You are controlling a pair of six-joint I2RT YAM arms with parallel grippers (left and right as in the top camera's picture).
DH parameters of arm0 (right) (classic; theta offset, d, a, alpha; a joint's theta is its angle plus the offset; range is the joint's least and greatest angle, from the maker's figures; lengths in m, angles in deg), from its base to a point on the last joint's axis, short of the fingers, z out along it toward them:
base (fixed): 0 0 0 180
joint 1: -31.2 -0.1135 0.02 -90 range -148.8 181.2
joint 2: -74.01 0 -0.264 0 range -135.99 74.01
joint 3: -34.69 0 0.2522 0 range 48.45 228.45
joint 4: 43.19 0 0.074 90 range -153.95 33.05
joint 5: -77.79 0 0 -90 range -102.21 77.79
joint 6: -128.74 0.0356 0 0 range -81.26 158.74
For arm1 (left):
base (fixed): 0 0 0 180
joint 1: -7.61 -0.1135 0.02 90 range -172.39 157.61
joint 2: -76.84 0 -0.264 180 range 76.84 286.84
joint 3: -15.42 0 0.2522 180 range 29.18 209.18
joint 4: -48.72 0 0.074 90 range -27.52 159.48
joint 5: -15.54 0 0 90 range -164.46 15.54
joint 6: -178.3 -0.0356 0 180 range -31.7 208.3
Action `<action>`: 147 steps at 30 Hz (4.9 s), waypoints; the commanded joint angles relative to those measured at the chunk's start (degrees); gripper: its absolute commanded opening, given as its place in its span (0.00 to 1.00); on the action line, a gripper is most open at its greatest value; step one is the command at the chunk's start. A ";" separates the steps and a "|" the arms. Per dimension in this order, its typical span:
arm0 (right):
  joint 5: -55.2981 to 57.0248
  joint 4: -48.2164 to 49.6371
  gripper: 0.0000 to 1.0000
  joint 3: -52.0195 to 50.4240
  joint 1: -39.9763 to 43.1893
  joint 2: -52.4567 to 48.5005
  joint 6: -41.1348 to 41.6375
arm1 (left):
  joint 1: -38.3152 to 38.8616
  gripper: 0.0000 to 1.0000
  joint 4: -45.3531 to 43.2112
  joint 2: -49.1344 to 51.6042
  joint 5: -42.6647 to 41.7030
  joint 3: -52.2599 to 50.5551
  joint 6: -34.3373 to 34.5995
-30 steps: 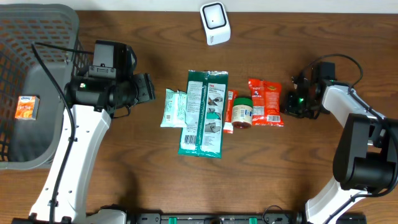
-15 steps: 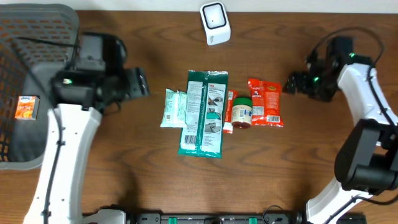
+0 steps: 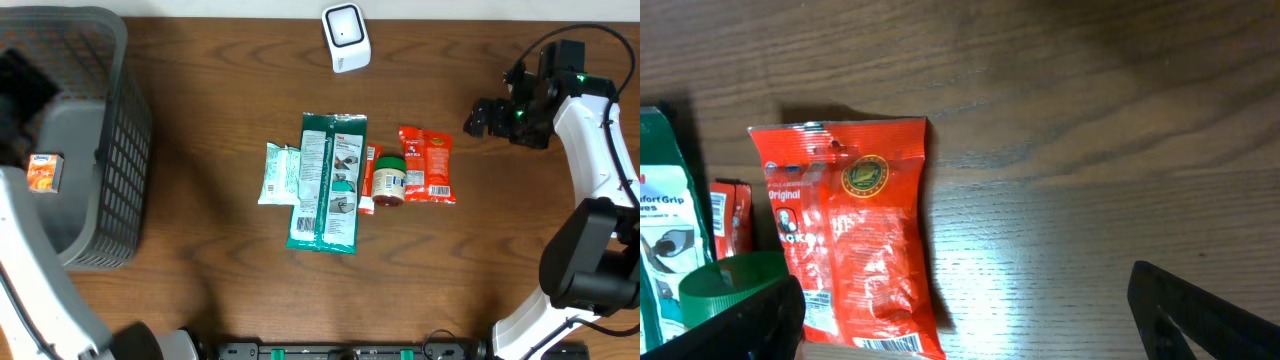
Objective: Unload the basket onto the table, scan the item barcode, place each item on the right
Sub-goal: 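Lower the red bag beside the jar and release, withdraw right gripper, then reach the left gripper into the basket and grasp the Kleenex tissue pack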
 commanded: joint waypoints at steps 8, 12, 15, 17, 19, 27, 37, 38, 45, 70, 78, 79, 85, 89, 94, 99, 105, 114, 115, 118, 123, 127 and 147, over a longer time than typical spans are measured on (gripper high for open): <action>-0.28 0.00 0.99 0.00 0.28 0.83 -0.28 | -9.35 0.76 0.81 19.28 0.96 0.31 -5.11; -0.31 0.00 0.99 0.00 0.28 0.83 -0.28 | -9.20 0.77 1.27 25.92 0.94 0.26 -9.09; -0.28 0.00 0.99 0.00 0.28 0.83 -0.28 | -9.20 0.77 1.29 29.79 0.96 0.15 -10.71; -0.28 0.00 0.99 0.00 0.28 0.83 -0.28 | -9.20 0.77 0.55 31.91 0.94 0.15 -11.32; -0.28 0.00 0.99 0.00 0.28 0.83 -0.28 | -9.18 0.77 -0.31 33.75 0.94 0.13 -13.05; -0.28 0.00 0.99 0.00 0.24 0.83 -0.28 | -9.18 0.76 -1.73 38.97 0.94 -0.74 -16.11; -0.28 0.00 0.99 0.00 0.24 0.83 -0.28 | -9.20 0.76 -6.08 41.72 0.94 -3.48 -17.14; -0.28 0.00 0.99 0.00 0.24 0.83 -0.28 | -9.18 0.76 -6.47 41.75 0.94 -3.82 -17.11; -0.28 0.00 0.99 0.00 0.24 0.83 -0.28 | -9.18 0.50 -6.05 41.44 -8.68 -4.20 -16.87; -0.28 0.00 0.99 0.00 0.24 0.83 -0.28 | -9.25 0.65 -7.50 35.04 -4.17 -4.66 -16.74; -0.28 0.00 0.99 0.00 0.24 0.83 -0.28 | -9.35 0.69 -8.52 39.17 -5.99 -4.70 -16.63; -0.28 0.00 0.99 0.00 0.24 0.83 -0.28 | -9.35 0.69 -8.07 39.21 -7.21 -4.70 -16.61; -0.28 0.00 0.99 0.00 0.24 0.83 -0.28 | -9.35 0.64 -7.04 38.93 -17.75 -4.68 -15.08; -0.28 0.00 0.99 0.00 0.24 0.83 -0.28 | -9.35 0.63 -6.23 38.75 -22.86 -4.68 -14.93; -0.28 0.00 0.99 0.00 0.24 0.83 -0.28 | -9.64 0.64 -6.29 36.76 -21.88 -4.52 -14.91; -0.28 0.00 0.99 0.00 0.24 0.83 -0.28 | -10.78 0.65 -6.43 33.31 -18.36 -4.52 -9.16; -0.28 0.00 0.99 0.00 0.24 0.83 -0.28 | -12.57 0.70 -5.88 33.40 -16.81 -5.70 -2.19; -0.28 0.00 0.99 0.00 0.24 0.83 -0.28 | -13.03 0.52 -15.28 33.42 -17.75 -13.62 -1.95; -0.28 0.00 0.99 0.00 0.24 0.83 -0.28 | -12.98 0.53 -16.13 33.42 -17.79 -14.38 -1.95; -0.28 0.00 0.99 0.00 0.24 0.83 -0.28 | -12.94 0.53 -18.58 33.42 -18.75 -16.24 -1.95; -0.28 0.00 0.99 0.00 0.24 0.83 -0.28 | -12.94 0.53 -20.33 33.42 -19.96 -17.44 -1.99; -0.28 0.00 0.99 0.00 0.24 0.83 -0.28 | -12.94 0.52 -20.41 33.38 -21.07 -17.49 -1.95; -0.28 0.00 0.99 0.00 0.24 0.83 -0.28 | -13.49 0.56 -24.04 31.26 -22.62 -19.47 3.34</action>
